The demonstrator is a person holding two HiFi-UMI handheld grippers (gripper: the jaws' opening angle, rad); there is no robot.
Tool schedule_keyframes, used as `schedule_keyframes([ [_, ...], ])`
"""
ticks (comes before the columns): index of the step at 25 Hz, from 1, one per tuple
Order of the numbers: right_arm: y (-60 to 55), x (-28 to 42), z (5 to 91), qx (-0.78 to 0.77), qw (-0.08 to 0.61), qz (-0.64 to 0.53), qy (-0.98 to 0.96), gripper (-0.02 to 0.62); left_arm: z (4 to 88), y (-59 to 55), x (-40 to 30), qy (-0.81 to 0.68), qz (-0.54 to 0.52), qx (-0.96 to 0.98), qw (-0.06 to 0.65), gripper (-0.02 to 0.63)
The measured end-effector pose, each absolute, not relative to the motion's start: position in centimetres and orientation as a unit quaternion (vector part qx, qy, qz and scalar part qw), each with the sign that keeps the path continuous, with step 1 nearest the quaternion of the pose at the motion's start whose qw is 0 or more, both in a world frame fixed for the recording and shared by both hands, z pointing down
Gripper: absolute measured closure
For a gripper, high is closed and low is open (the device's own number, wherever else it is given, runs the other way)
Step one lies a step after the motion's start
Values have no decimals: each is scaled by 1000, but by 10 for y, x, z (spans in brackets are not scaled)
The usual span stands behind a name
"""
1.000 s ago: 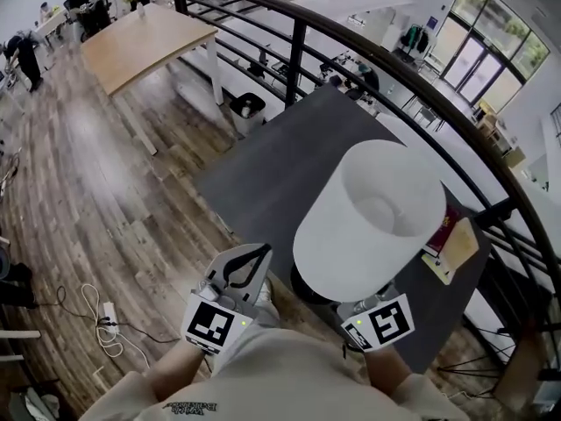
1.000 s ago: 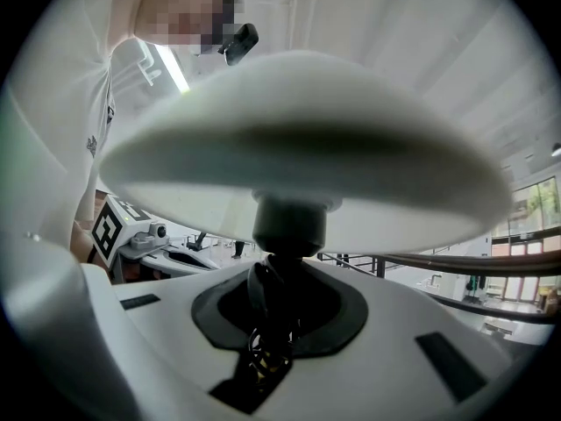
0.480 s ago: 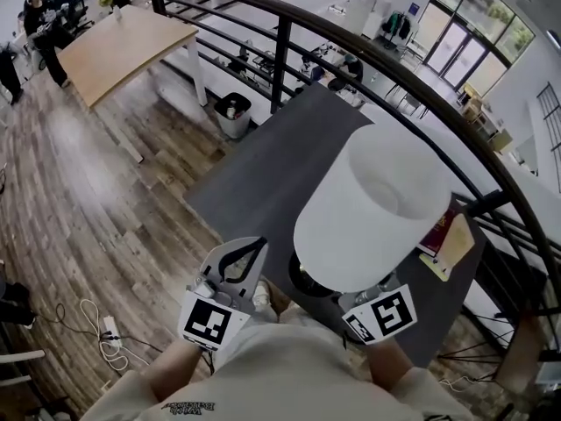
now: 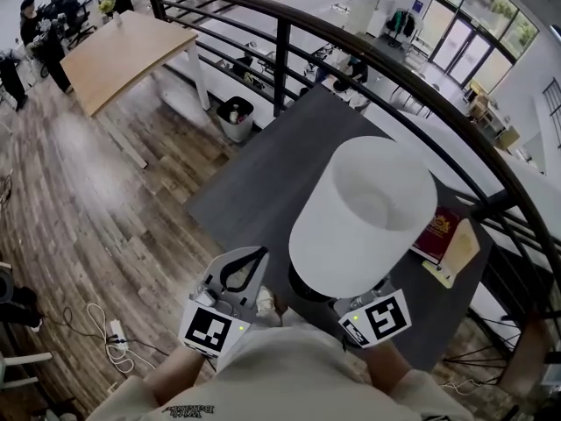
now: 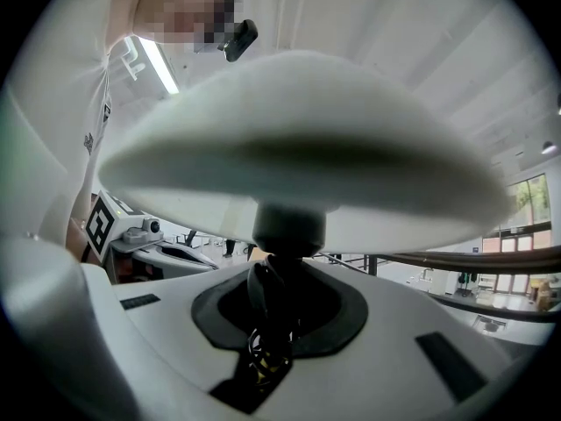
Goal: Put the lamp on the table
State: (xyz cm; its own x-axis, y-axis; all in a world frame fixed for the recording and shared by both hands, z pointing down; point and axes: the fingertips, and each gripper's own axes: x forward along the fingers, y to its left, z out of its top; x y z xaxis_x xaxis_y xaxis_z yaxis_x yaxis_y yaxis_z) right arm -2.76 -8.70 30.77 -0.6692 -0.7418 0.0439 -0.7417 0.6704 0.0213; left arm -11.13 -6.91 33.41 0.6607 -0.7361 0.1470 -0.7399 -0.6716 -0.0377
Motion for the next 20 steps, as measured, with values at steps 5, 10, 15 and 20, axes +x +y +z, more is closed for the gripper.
schedule_keyframes([
  [5,-93,-16,312,402,17,8,-915,535,336,-74,-97,-405,79,911,18,600],
  [10,-108,-8,319,402,20,11,-916,535,344,-86,-89,-410,76,908,48,600],
  [15,-134,0,326,409,18,16,-912,535,349,-109,-88,-418,63,903,73,600],
  [20,-177,2,329,412,14,-1,-911,535,352,-146,-84,-431,56,899,52,600],
])
